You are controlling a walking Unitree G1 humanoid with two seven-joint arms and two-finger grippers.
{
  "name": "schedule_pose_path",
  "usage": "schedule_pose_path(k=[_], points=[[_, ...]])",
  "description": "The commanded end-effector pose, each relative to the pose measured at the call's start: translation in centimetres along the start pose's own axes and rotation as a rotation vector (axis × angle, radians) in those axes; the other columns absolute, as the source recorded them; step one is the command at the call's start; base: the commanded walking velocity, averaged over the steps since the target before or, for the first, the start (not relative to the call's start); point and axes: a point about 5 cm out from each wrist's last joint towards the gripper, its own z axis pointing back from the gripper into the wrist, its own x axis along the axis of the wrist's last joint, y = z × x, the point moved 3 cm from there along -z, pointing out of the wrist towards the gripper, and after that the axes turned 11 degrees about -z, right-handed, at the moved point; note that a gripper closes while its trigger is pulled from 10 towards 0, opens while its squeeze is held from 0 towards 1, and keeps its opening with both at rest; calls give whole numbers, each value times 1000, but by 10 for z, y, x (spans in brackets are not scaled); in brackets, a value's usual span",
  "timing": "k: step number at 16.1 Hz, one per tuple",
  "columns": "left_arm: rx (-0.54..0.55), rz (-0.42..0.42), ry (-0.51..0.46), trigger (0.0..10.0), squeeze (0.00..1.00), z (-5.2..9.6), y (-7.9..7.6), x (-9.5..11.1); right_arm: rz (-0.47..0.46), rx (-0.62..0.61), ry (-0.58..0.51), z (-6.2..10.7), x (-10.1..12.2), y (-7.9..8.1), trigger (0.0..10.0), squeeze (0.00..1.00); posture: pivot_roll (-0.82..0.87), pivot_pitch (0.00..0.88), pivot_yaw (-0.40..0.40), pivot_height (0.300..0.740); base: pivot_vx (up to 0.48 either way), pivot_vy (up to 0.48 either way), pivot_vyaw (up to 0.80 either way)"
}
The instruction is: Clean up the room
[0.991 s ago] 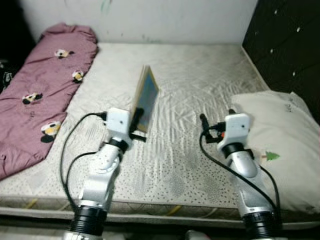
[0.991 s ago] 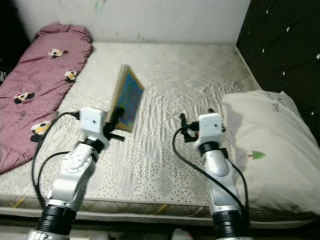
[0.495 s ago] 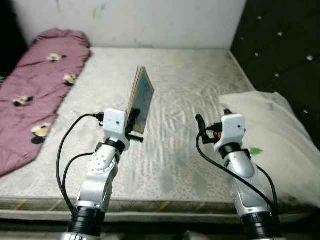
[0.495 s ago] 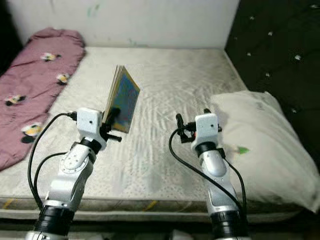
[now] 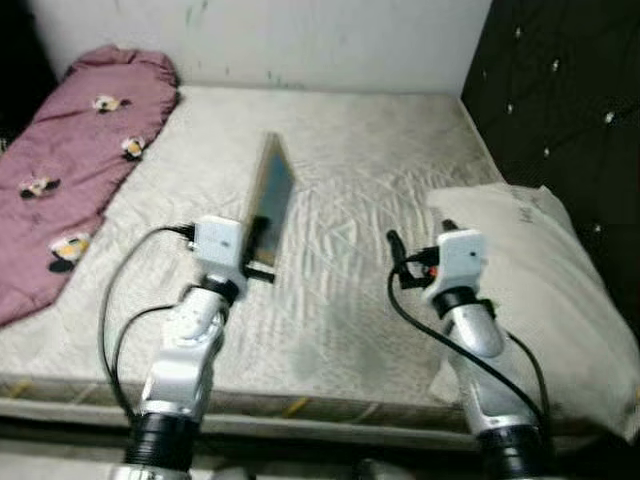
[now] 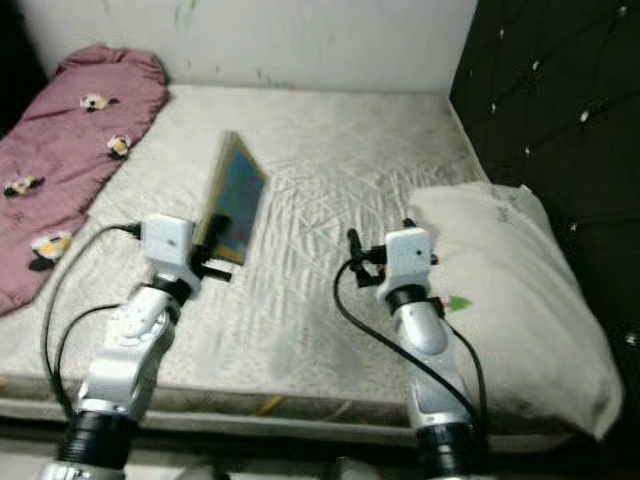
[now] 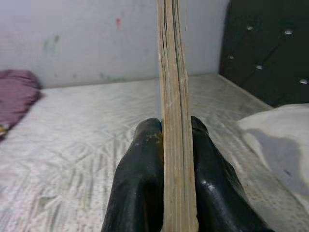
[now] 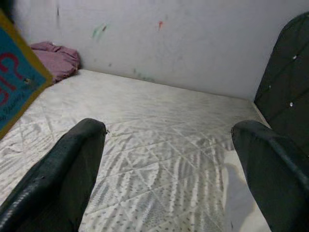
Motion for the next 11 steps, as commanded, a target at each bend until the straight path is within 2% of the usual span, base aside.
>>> schedule_pose_path(k=[1, 3, 5, 9, 11], points=[[-21, 3, -46, 10000, 0, -4, -7, 12, 13, -22, -4, 2, 2, -7, 10000, 0, -40, 0, 7, 740, 0, -266, 0], [-23, 2, -48, 10000, 0, -4, -8, 13, 13, -24, -2, 3, 1, -7, 10000, 0, -40, 0, 8, 740, 0, -264, 0], [-34, 36, -41, 10000, 0, -4, -10, 12, 14, -25, 0, 3, 1, -7, 10000, 0, -42, 0, 9, 740, 0, 0, 0], [-37, 27, -42, 10000, 0, -4, -11, 13, 11, -26, 11, 4, -2, -8, 10000, 0, -40, 0, 9, 740, 0, 0, 0], [-31, 22, -38, 10000, 0, -4, -9, 12, 7, -30, 14, 4, -3, -8, 10000, 0, -37, 0, 6, 740, 0, 0, -678]])
